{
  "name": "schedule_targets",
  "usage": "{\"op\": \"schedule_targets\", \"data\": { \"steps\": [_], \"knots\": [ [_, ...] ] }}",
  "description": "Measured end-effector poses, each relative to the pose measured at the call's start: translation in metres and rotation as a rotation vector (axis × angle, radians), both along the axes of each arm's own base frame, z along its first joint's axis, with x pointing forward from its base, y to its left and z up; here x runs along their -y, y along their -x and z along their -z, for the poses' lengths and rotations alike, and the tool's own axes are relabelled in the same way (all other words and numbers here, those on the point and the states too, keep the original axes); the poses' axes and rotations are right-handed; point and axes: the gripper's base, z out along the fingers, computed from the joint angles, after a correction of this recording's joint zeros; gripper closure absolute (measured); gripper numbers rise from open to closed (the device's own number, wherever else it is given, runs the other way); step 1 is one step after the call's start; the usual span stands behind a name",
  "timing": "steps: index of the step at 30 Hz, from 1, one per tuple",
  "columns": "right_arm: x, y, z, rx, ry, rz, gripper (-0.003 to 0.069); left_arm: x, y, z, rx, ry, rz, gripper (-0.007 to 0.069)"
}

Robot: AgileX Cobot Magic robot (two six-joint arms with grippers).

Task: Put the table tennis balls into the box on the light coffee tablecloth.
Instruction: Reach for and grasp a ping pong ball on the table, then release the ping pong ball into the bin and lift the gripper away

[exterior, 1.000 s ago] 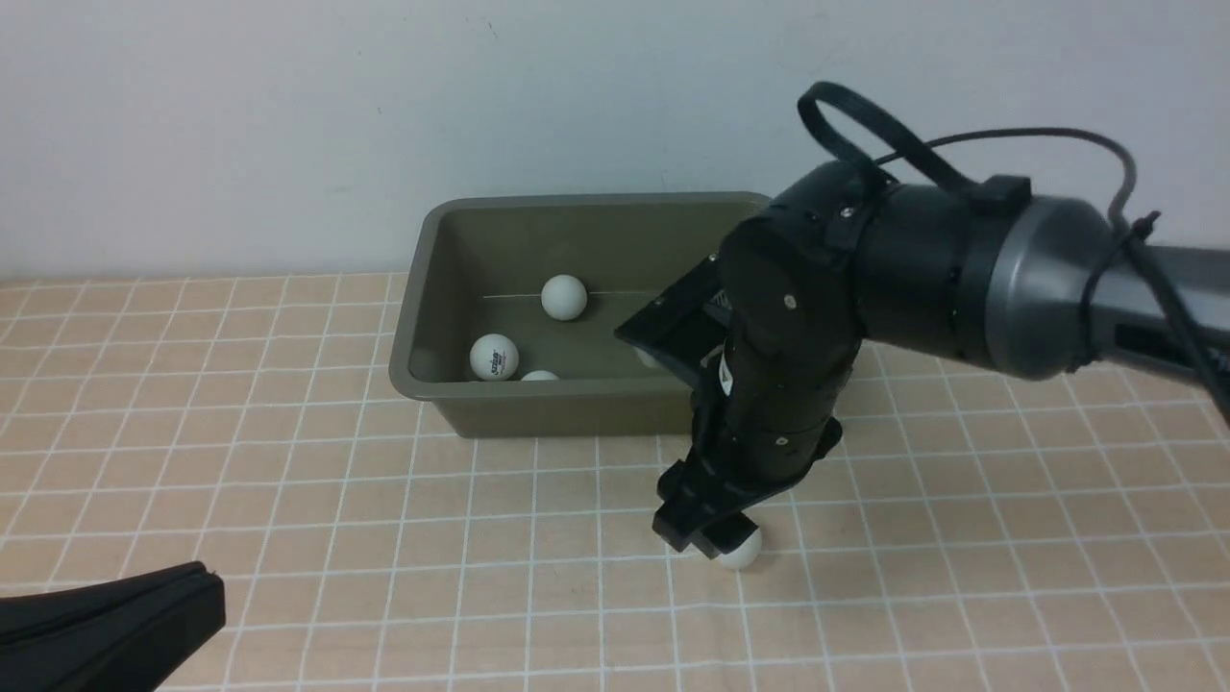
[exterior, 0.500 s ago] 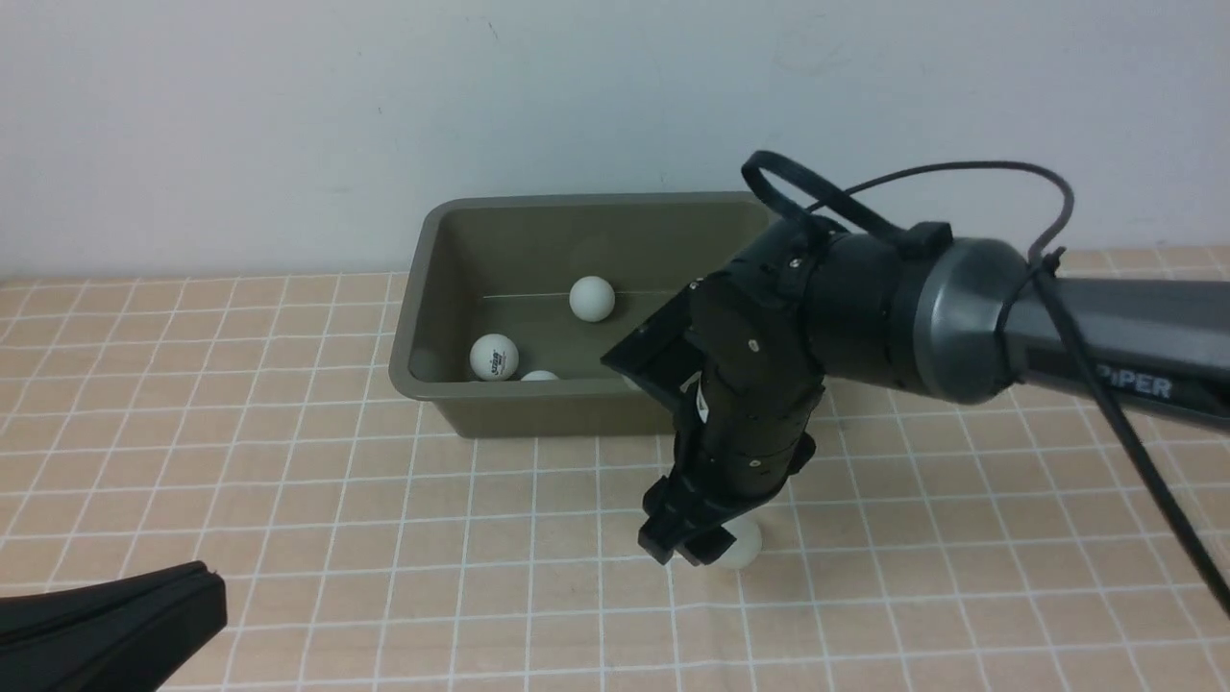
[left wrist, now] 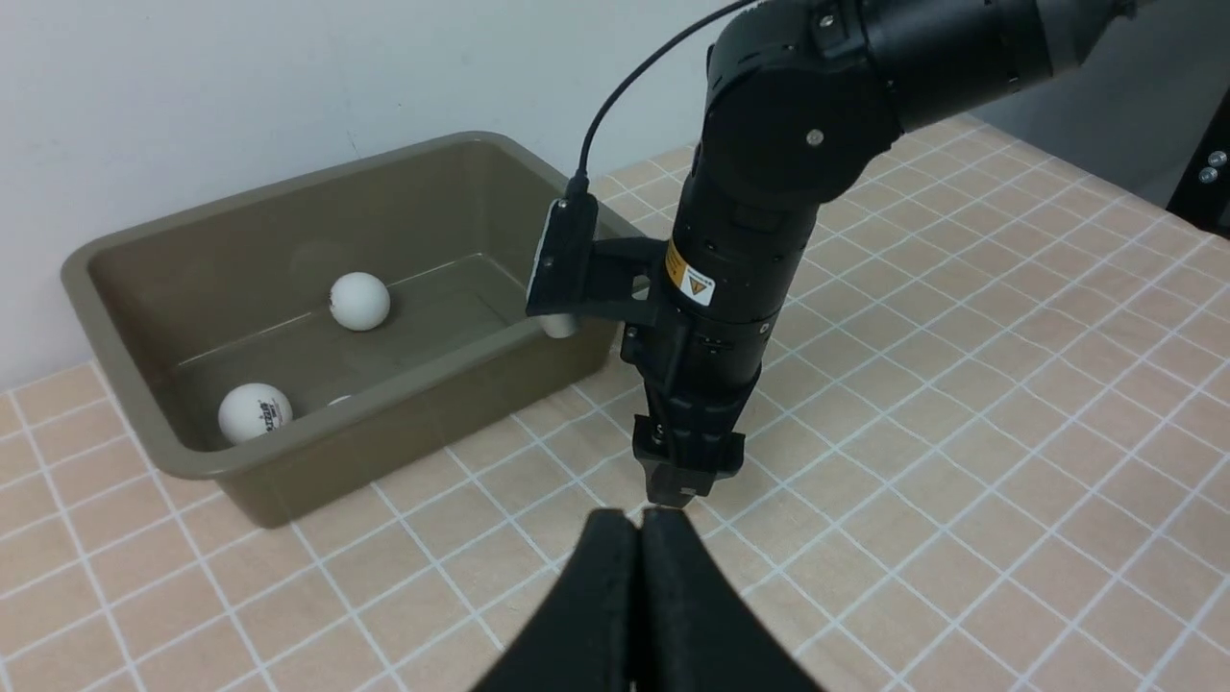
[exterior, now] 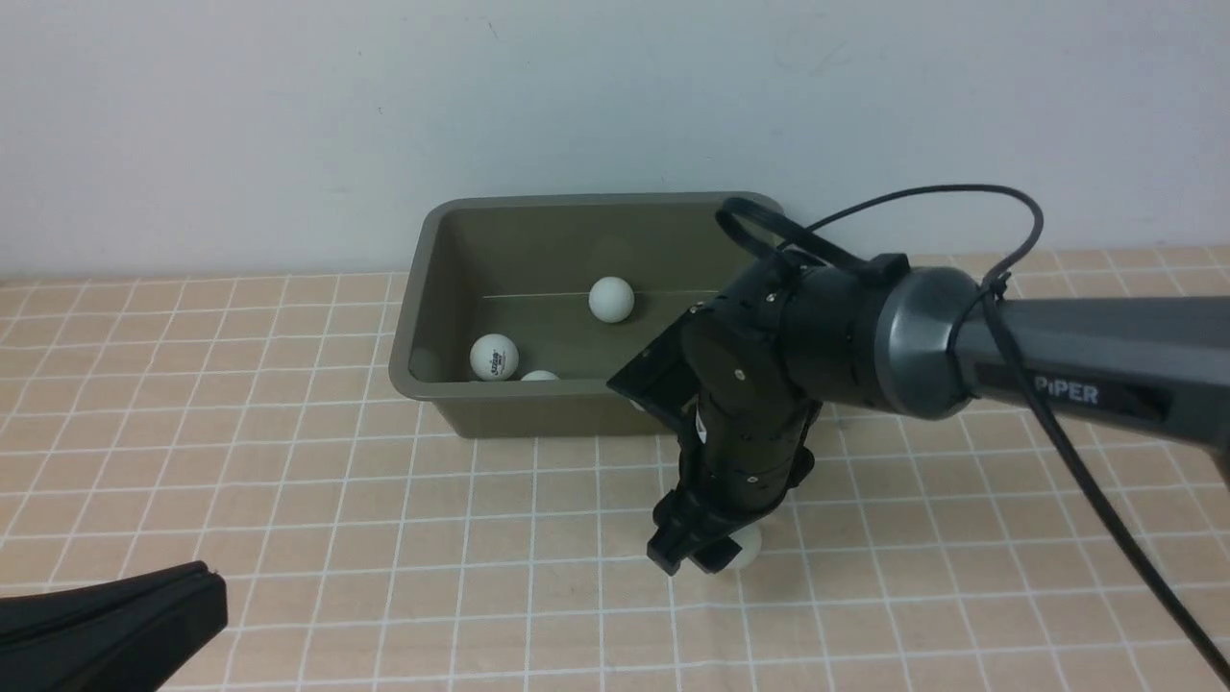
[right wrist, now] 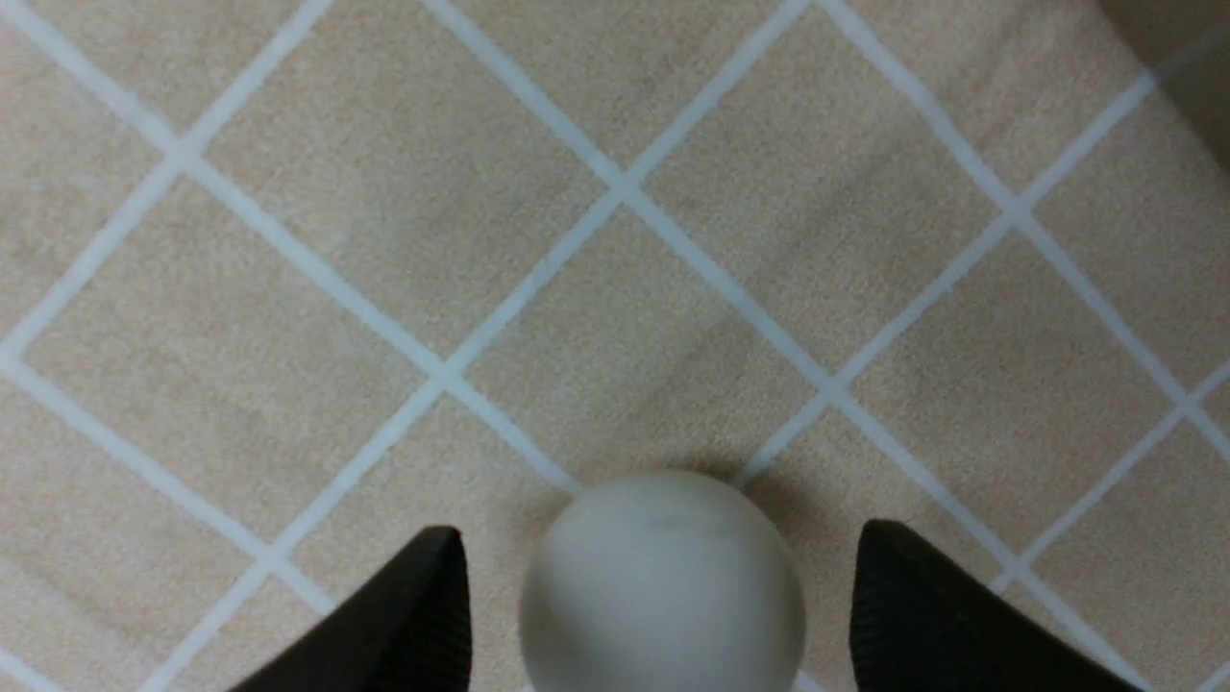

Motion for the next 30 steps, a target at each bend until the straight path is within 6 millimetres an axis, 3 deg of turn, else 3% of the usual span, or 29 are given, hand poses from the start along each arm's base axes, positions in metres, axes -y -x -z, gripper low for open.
{"op": "schedule_targets", "data": {
  "steps": [5, 14, 19, 21, 26, 30],
  "knots": [
    [0.0, 0.0, 0.0, -0.003, 0.0, 0.008, 0.0312, 0.0, 0.0, 0.0, 0.0, 0.0, 0.0, 0.0693],
    [-0.002, 0.009, -0.004, -0.086, -0.044, 0.02, 0.0313, 0.0, 0.0, 0.0, 0.0, 0.0, 0.0, 0.0693],
    [-0.005, 0.014, -0.034, -0.077, -0.134, 0.023, 0.0313, 0.0, 0.0, 0.0, 0.001, -0.002, 0.001, 0.0693],
    [-0.007, 0.013, -0.056, -0.03, -0.175, 0.009, 0.0313, 0.0, 0.0, 0.0, 0.002, -0.002, 0.001, 0.0693],
    [-0.011, 0.002, -0.106, 0.132, -0.247, -0.036, 0.0313, 0.0, 0.0, 0.0, 0.002, -0.002, 0.001, 0.0693],
    [-0.012, -0.013, -0.123, 0.283, -0.252, -0.06, 0.0313, 0.0, 0.0, 0.0, 0.002, -0.002, 0.001, 0.0693]
  ]
}}
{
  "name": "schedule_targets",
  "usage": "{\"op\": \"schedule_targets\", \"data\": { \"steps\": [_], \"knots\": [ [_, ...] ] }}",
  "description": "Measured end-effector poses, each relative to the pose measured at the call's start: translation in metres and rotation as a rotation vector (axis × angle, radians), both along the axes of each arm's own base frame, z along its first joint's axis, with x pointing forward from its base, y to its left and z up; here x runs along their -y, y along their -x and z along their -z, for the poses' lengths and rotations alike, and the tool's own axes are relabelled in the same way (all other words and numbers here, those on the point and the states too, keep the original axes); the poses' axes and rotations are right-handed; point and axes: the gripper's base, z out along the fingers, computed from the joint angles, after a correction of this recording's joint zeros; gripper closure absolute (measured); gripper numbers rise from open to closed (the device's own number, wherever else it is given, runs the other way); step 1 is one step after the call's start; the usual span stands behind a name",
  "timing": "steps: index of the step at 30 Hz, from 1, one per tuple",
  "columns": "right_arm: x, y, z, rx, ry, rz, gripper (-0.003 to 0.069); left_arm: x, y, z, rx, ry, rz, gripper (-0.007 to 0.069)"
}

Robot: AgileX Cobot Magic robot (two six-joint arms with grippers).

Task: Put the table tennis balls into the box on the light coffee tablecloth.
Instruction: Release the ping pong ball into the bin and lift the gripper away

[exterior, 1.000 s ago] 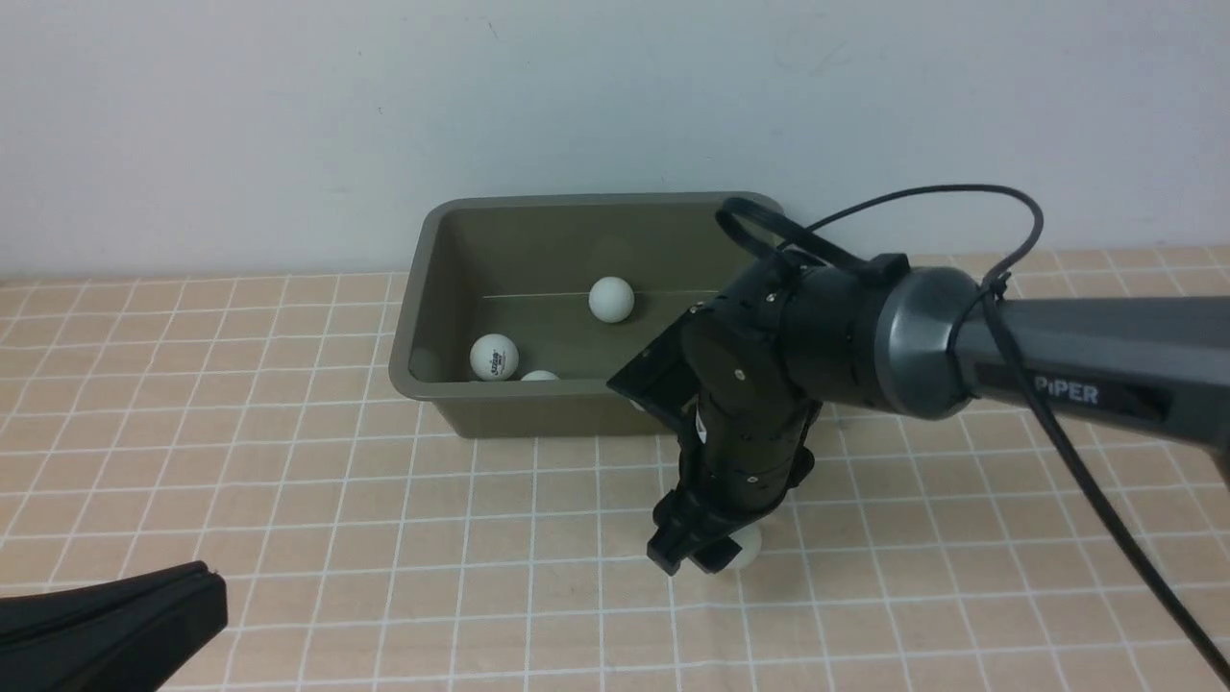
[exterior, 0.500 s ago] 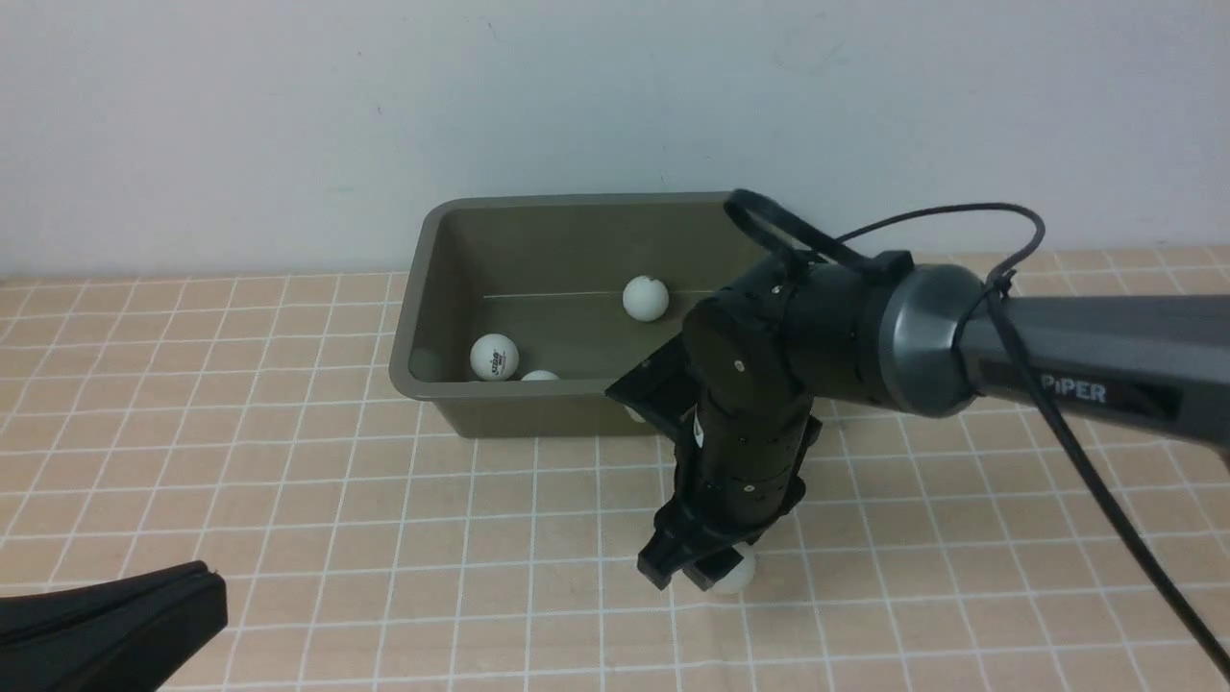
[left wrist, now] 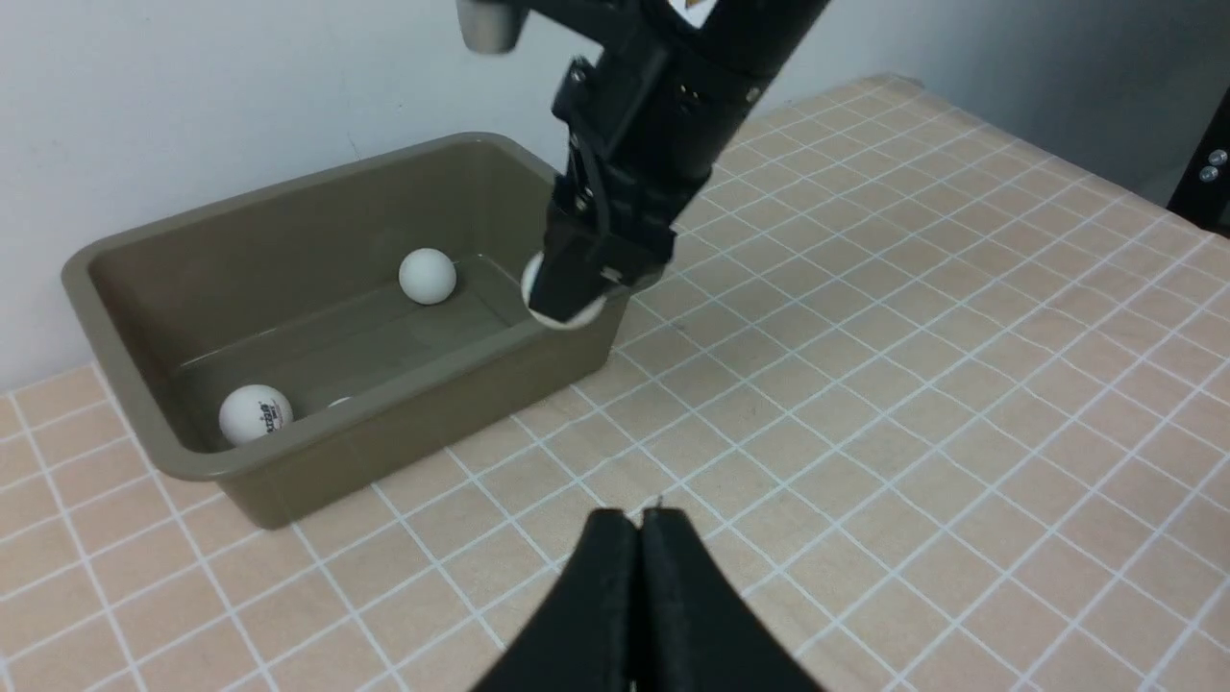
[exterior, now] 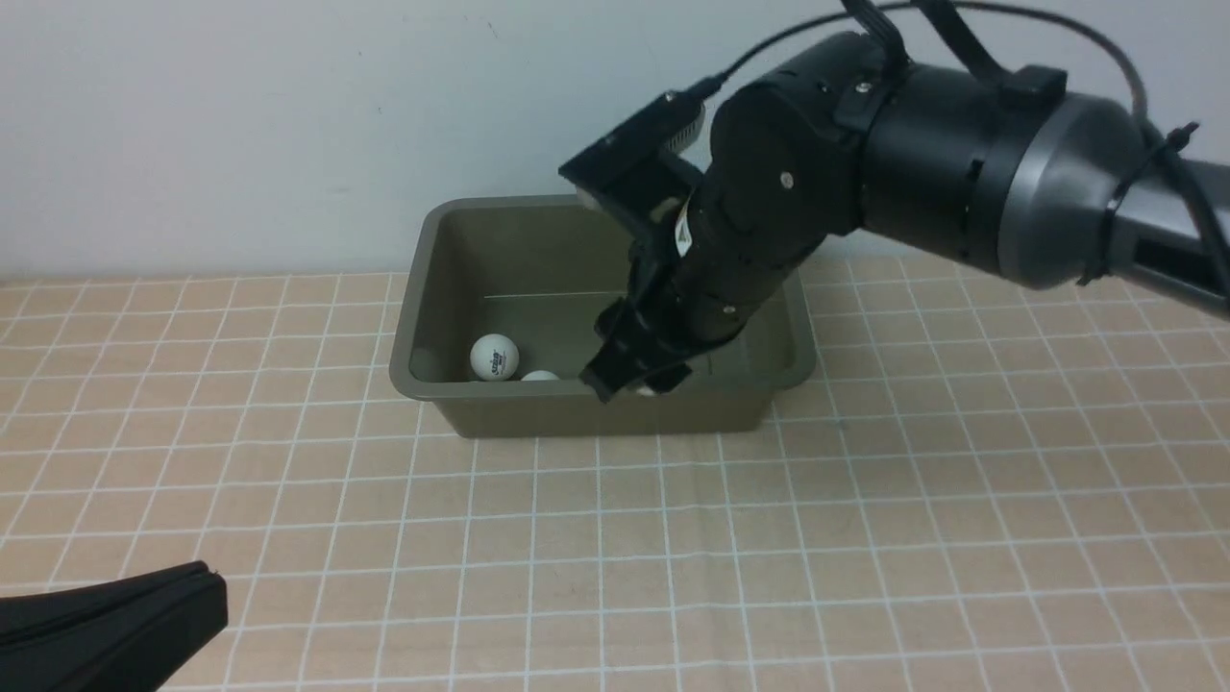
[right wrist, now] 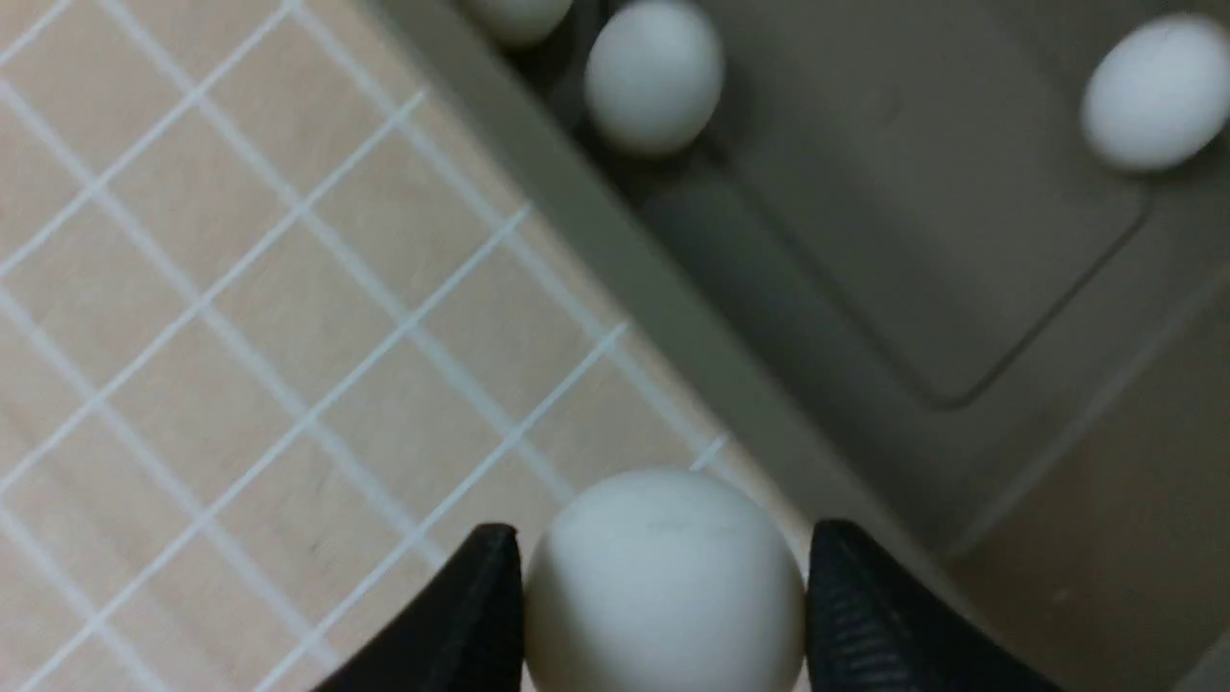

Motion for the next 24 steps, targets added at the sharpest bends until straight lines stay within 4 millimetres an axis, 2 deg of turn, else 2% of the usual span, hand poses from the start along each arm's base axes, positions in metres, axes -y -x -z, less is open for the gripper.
{"op": "schedule_targets", "data": {
  "steps": [4, 8, 10, 13, 18, 24],
  "knots": [
    [0.008, -0.022, 0.004, 0.096, 0.012, 0.036, 0.0313, 0.0, 0.0, 0.0, 0.0, 0.001, 0.0, 0.0693],
    [0.018, -0.041, 0.02, 0.109, 0.019, 0.071, 0.0313, 0.0, 0.0, 0.0, 0.0, 0.001, 0.0, 0.0693],
    [0.028, -0.056, 0.035, 0.103, 0.021, 0.103, 0.0313, 0.0, 0.0, 0.0, 0.001, 0.0, 0.001, 0.0693],
    [0.034, -0.065, 0.046, 0.098, 0.021, 0.123, 0.0312, 0.0, 0.0, 0.0, 0.001, 0.0, 0.001, 0.0693],
    [0.036, -0.072, 0.057, 0.09, 0.008, 0.136, 0.0272, 0.0, 0.0, 0.0, 0.001, 0.0, 0.001, 0.0693],
    [0.034, -0.074, 0.056, 0.108, -0.014, 0.133, 0.023, 0.0, 0.0, 0.0, 0.002, 0.001, 0.002, 0.0693]
  ]
}}
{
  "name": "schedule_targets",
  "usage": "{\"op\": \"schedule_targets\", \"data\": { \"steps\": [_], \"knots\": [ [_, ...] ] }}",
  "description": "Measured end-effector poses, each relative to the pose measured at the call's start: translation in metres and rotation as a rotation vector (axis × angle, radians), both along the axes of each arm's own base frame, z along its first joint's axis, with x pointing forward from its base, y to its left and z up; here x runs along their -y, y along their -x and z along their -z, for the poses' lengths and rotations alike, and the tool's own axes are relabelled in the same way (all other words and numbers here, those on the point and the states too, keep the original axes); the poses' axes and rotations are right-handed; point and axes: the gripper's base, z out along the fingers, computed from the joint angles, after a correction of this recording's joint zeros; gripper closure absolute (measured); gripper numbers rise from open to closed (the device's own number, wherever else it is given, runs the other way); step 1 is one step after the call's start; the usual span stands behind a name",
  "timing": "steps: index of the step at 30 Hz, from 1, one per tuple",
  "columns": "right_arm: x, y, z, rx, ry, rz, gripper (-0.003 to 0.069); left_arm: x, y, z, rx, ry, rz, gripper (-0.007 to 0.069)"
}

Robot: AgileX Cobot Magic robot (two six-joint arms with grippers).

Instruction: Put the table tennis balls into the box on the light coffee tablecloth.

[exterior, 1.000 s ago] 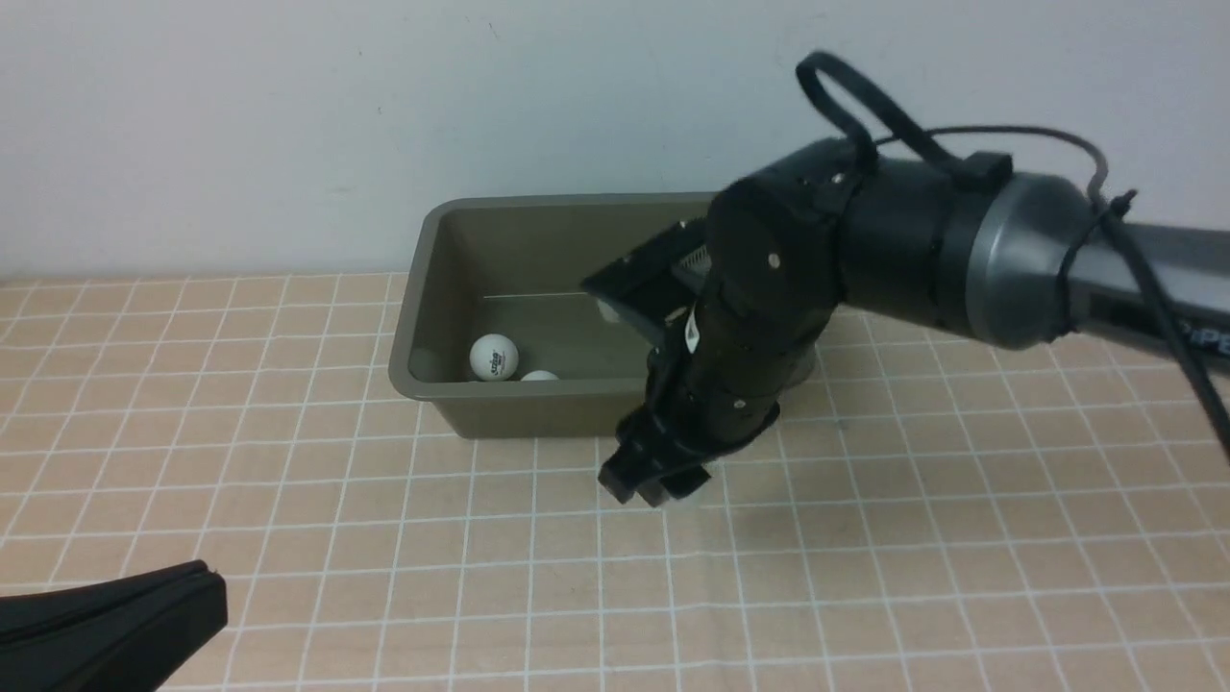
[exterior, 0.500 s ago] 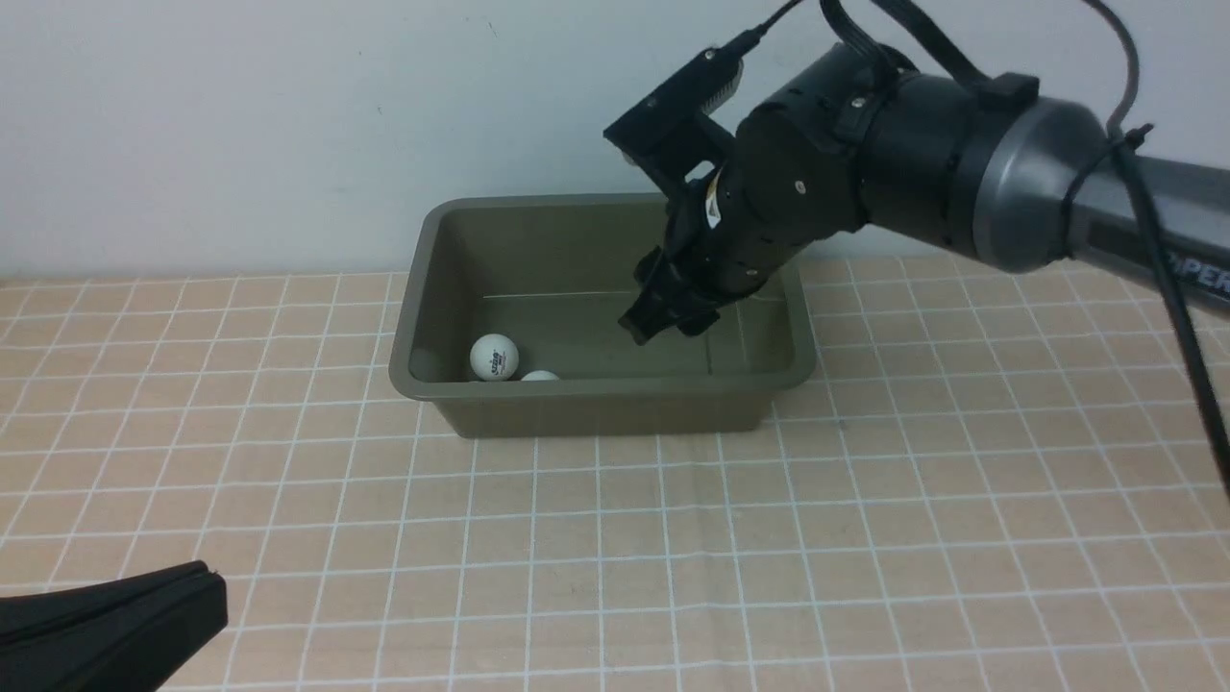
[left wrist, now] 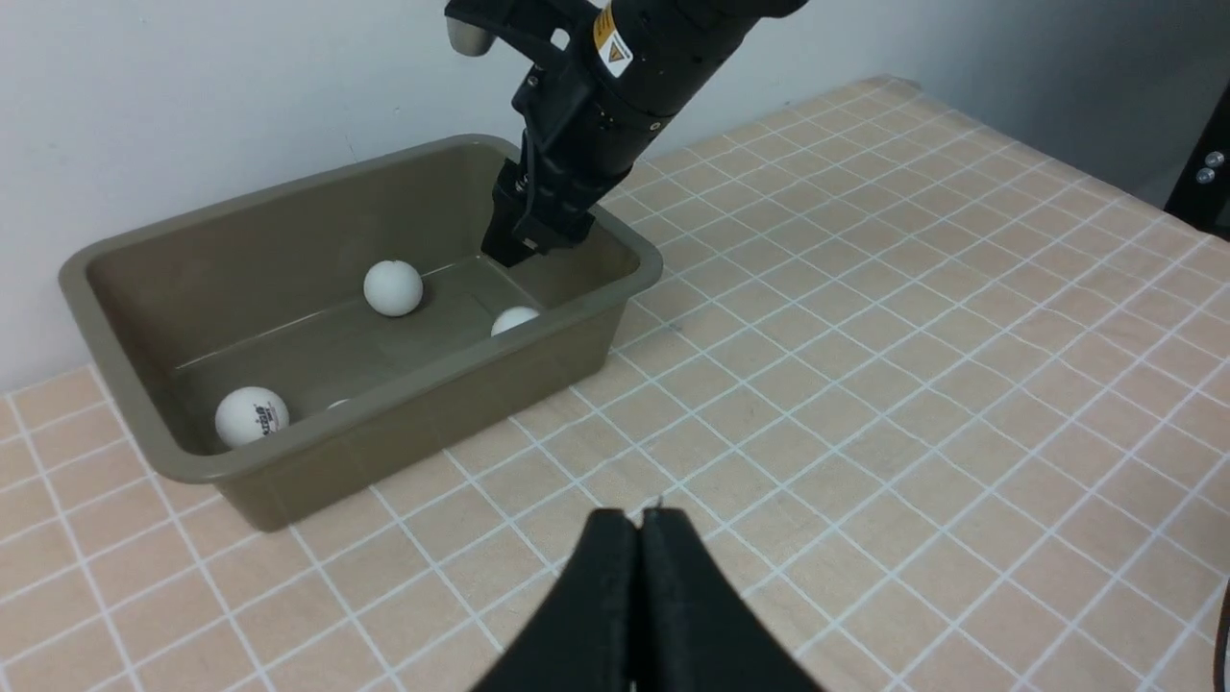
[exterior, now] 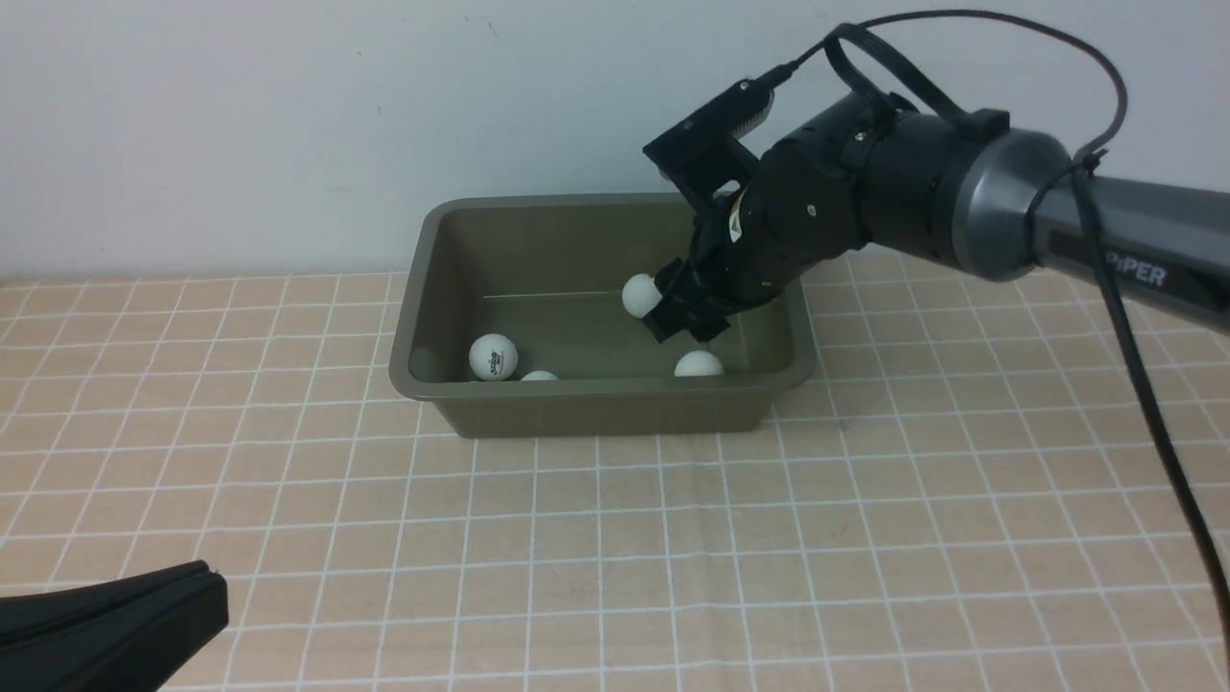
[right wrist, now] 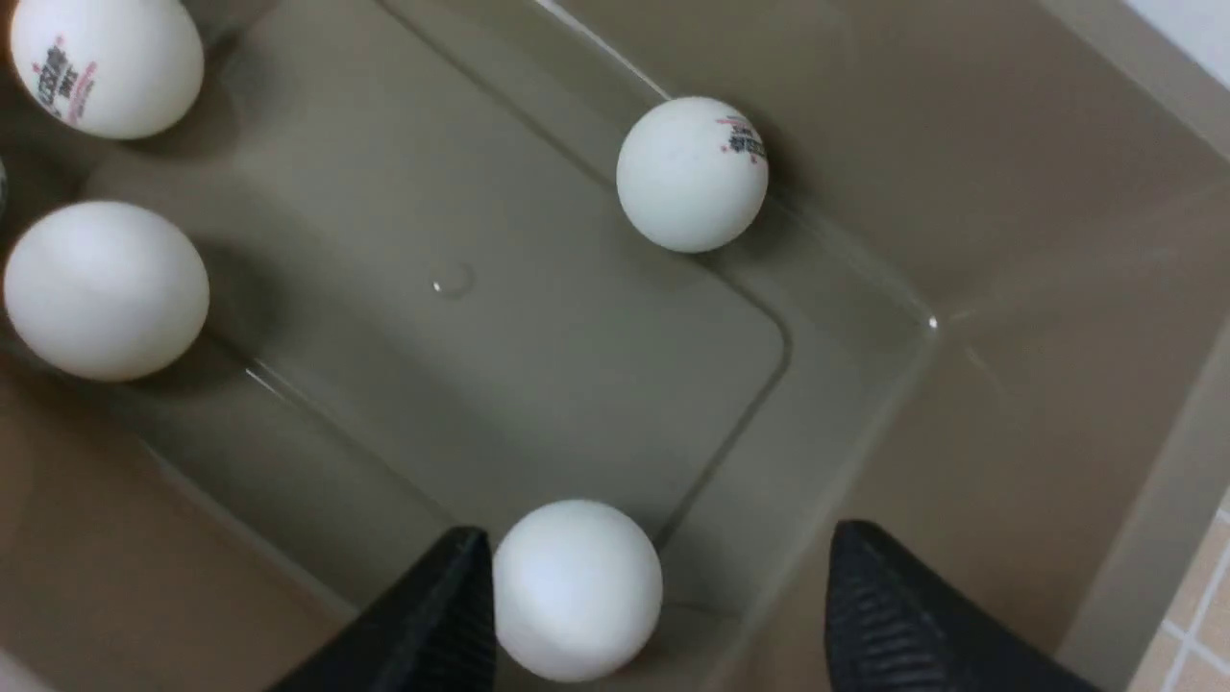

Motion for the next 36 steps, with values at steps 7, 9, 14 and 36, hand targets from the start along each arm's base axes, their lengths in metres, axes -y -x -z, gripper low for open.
{"op": "schedule_targets", "data": {
  "steps": [7, 9, 14, 36],
  "knots": [
    [0.005, 0.004, -0.015, 0.026, 0.031, -0.005, 0.0263, 0.0, 0.0, 0.0, 0.002, -0.002, 0.001, 0.0693],
    [0.009, 0.008, -0.034, 0.067, 0.035, -0.007, 0.0311, 0.0, 0.0, 0.0, 0.002, -0.003, 0.001, 0.0693],
    [0.032, 0.036, -0.123, 0.266, -0.039, 0.041, 0.0538, 0.0, 0.0, 0.0, 0.021, -0.028, 0.009, 0.0693],
    [0.185, 0.288, -0.162, 0.567, -0.299, 0.128, 0.0676, 0.0, 0.0, 0.0, 0.043, -0.055, 0.019, 0.0693]
  ]
}}
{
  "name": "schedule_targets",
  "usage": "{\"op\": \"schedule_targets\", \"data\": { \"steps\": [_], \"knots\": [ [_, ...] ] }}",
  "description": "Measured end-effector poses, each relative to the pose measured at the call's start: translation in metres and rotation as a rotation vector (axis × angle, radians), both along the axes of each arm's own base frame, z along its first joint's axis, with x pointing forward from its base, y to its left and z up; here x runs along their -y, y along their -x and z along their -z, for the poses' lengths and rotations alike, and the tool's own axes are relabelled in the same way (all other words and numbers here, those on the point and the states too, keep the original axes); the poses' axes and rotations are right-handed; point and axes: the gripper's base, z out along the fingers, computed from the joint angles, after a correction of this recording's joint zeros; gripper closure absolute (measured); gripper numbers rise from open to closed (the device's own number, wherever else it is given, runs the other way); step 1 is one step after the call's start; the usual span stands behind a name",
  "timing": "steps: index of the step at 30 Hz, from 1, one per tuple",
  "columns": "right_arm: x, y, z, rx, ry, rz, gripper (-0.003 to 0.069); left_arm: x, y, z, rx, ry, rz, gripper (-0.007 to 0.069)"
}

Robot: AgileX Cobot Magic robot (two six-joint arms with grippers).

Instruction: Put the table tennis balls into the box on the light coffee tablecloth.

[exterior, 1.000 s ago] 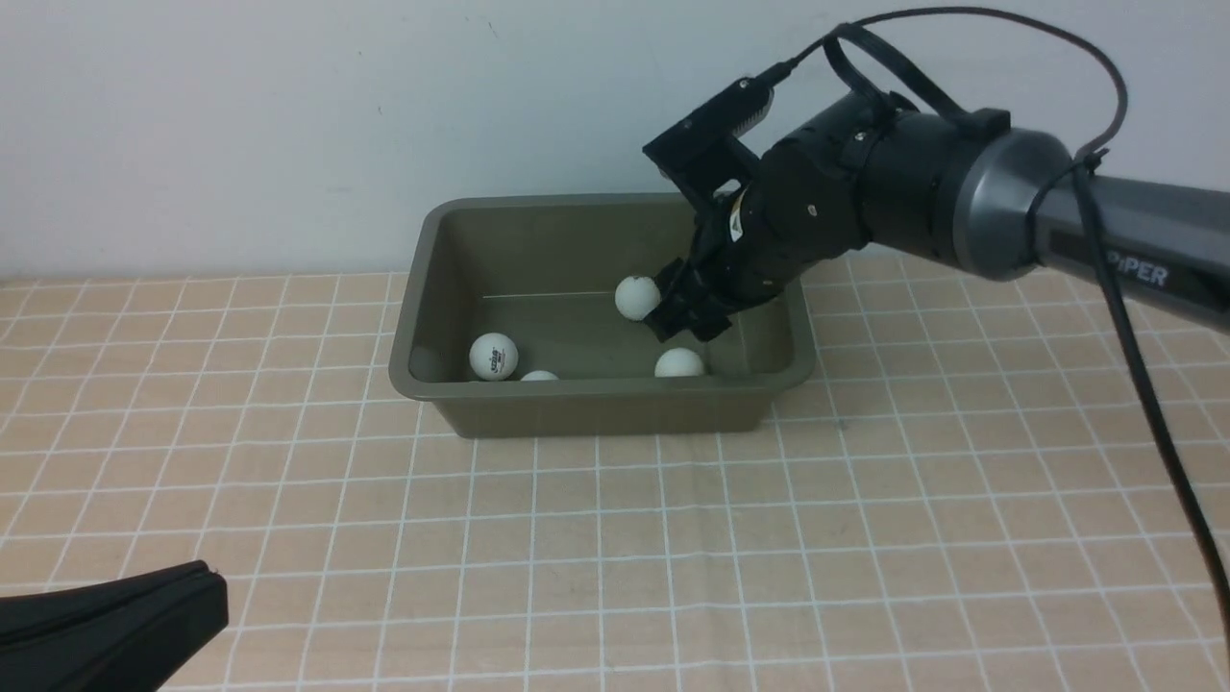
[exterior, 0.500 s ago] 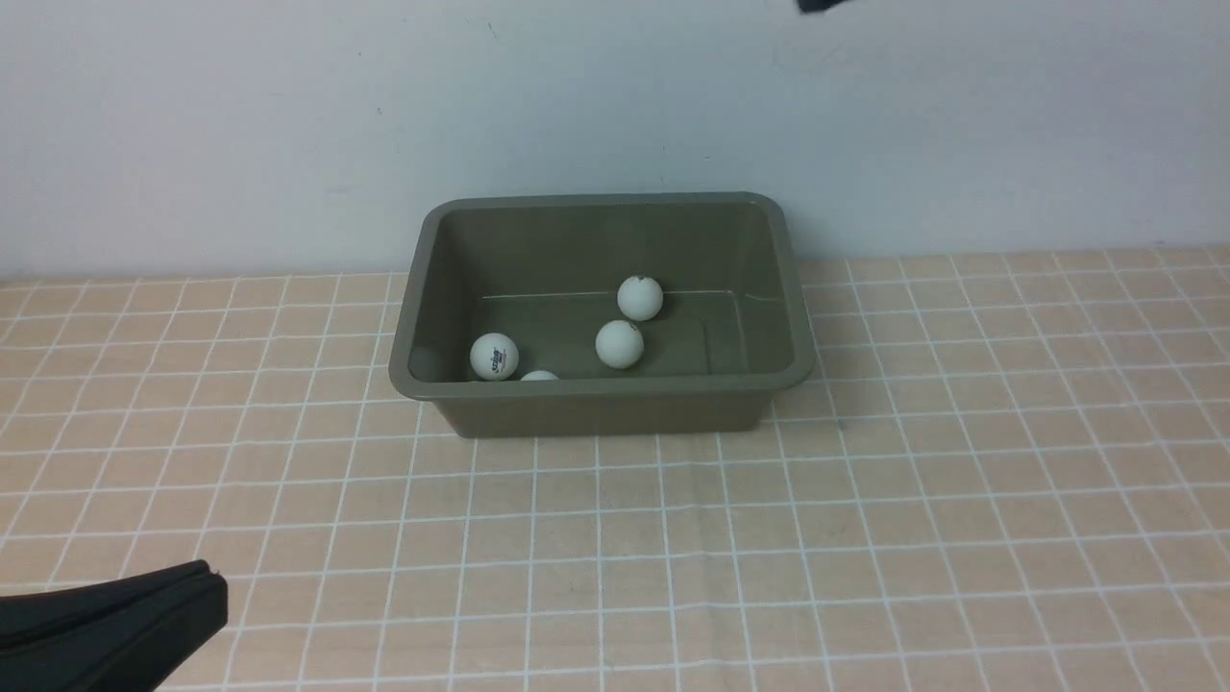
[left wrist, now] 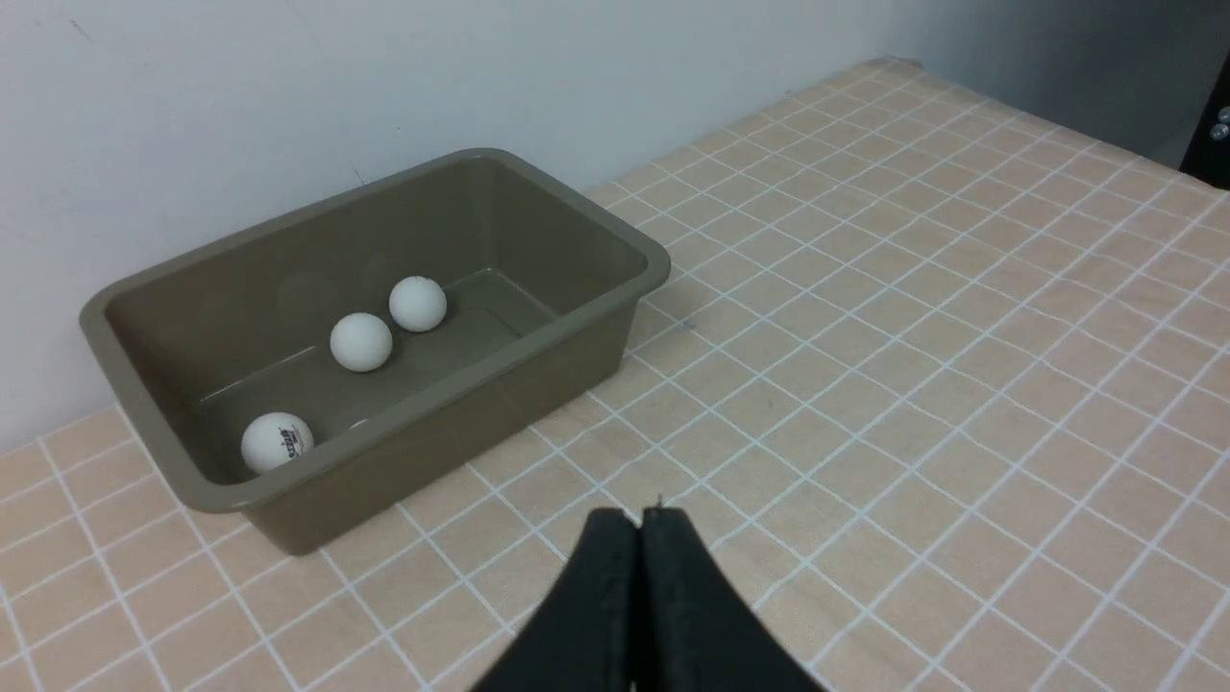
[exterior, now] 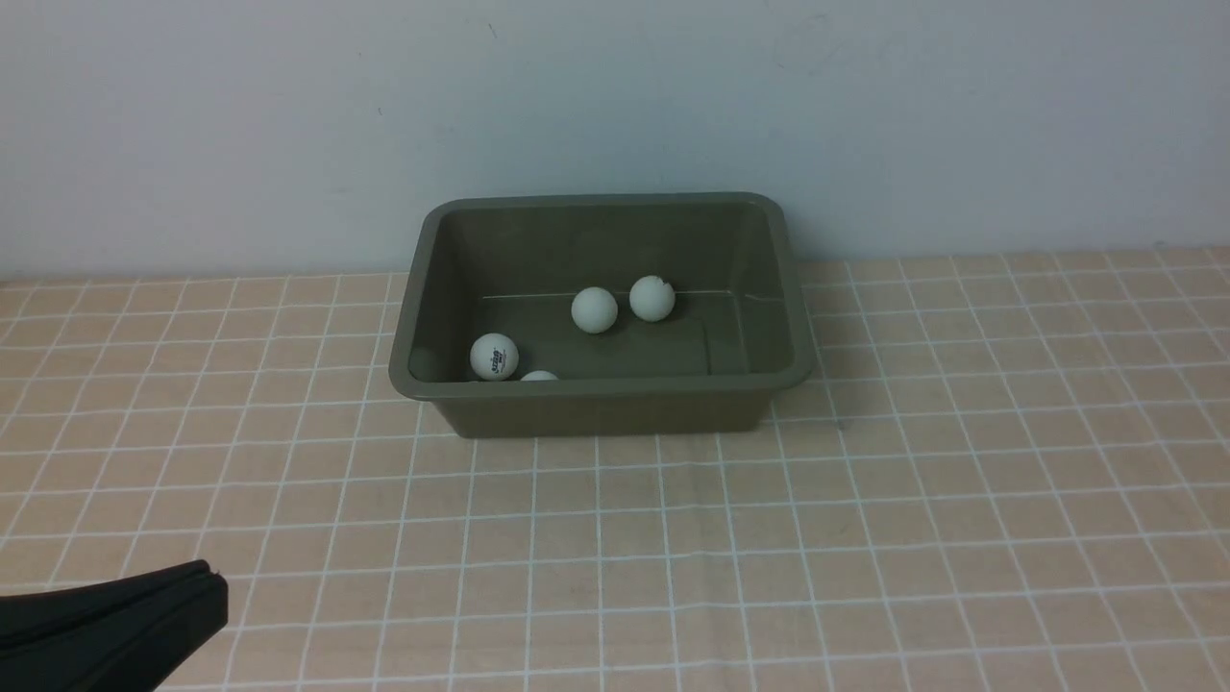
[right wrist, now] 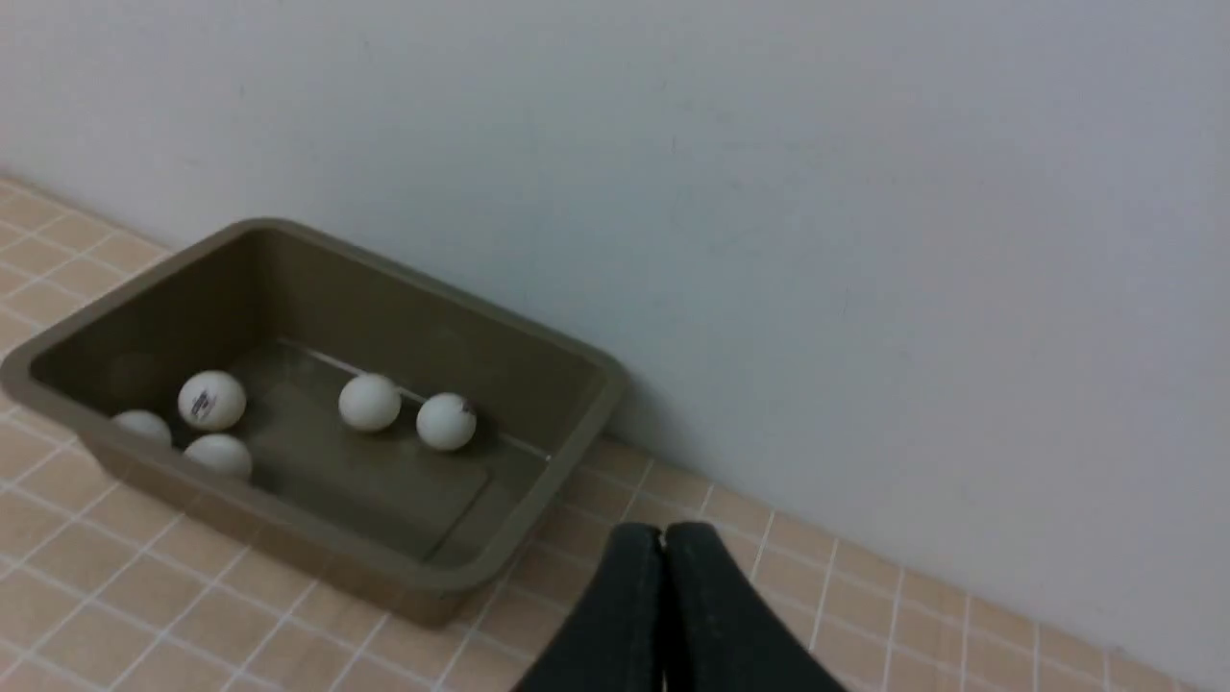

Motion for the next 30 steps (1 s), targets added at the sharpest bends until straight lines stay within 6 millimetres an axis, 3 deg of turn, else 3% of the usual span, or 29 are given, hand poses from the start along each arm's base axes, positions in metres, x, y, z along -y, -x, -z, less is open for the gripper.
{"op": "schedule_targets", "data": {
  "steps": [7, 9, 12, 17, 22, 30],
  "knots": [
    [0.027, 0.047, 0.065, 0.012, -0.074, 0.008, 0.0676, 0.0, 0.0, 0.0, 0.003, -0.001, -0.002, 0.0693],
    [0.031, 0.053, 0.072, 0.024, -0.082, 0.01, 0.0676, -0.001, 0.001, -0.002, 0.03, -0.002, -0.016, 0.0693],
    [0.033, 0.057, 0.077, 0.027, -0.082, 0.014, 0.0676, -0.004, 0.009, -0.007, 0.123, 0.002, -0.058, 0.0693],
    [0.035, 0.057, 0.08, 0.014, -0.067, 0.026, 0.0676, -0.008, 0.043, -0.012, 0.301, 0.009, -0.12, 0.0693],
    [0.035, 0.056, 0.084, 0.004, -0.053, 0.029, 0.0676, -0.013, 0.065, -0.005, 0.321, 0.061, -0.204, 0.0693],
    [0.034, 0.053, 0.102, -0.034, -0.016, 0.031, 0.0676, -0.02, 0.06, 0.012, 0.173, 0.083, -0.293, 0.0693]
  ]
}}
